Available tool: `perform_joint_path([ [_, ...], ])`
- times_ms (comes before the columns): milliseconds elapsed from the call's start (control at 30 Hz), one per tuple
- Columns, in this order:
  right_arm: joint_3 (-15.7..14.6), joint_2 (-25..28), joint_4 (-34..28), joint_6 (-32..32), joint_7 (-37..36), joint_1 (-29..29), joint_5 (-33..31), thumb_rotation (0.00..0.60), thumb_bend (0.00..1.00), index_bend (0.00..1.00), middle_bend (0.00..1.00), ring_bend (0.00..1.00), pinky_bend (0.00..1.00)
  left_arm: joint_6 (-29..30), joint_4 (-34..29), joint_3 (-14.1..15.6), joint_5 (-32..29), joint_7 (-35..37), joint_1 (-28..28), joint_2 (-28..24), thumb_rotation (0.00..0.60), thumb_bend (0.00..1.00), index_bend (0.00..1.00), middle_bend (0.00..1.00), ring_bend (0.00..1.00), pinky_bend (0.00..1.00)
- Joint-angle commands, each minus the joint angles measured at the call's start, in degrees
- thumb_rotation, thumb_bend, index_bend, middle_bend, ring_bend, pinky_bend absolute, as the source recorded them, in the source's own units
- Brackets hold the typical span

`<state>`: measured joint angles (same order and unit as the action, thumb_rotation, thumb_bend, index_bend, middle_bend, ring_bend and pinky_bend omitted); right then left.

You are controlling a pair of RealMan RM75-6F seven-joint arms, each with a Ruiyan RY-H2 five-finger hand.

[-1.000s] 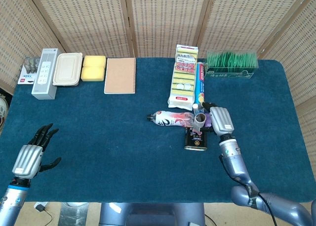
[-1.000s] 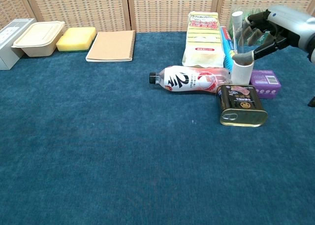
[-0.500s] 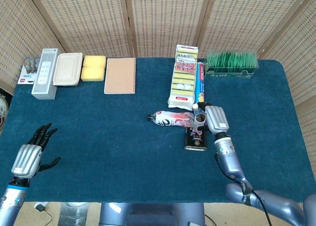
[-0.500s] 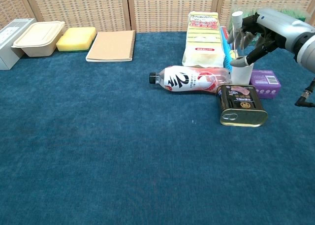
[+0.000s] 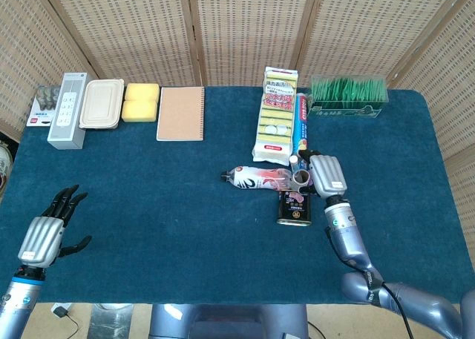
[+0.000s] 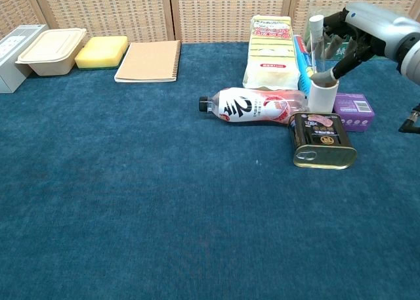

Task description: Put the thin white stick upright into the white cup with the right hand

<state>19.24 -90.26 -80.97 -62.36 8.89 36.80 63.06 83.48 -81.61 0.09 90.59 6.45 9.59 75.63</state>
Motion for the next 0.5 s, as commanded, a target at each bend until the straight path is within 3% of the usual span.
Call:
perform_joint_path([
  [33, 0.04, 0.35, -0.1, 0.02, 0.39, 0.09, -0.24, 0.6, 0.26, 0.41, 0.44, 0.41, 0.51, -0.04, 0.0, 0.03, 0.02, -0.08, 0.01, 0.05, 0.6, 0.2, 0.1, 0.04, 0.03, 0.31],
  [500, -0.8, 1.24, -0.65, -0.08, 2.81, 0.14, -1.86, 0.6, 0.26, 0.46, 0.49, 0.47, 0.53, -0.28, 0.07, 0.01, -0.19, -0.48, 0.06, 0.27, 0.6, 0.2, 0.1, 0.04, 0.03, 0.31],
])
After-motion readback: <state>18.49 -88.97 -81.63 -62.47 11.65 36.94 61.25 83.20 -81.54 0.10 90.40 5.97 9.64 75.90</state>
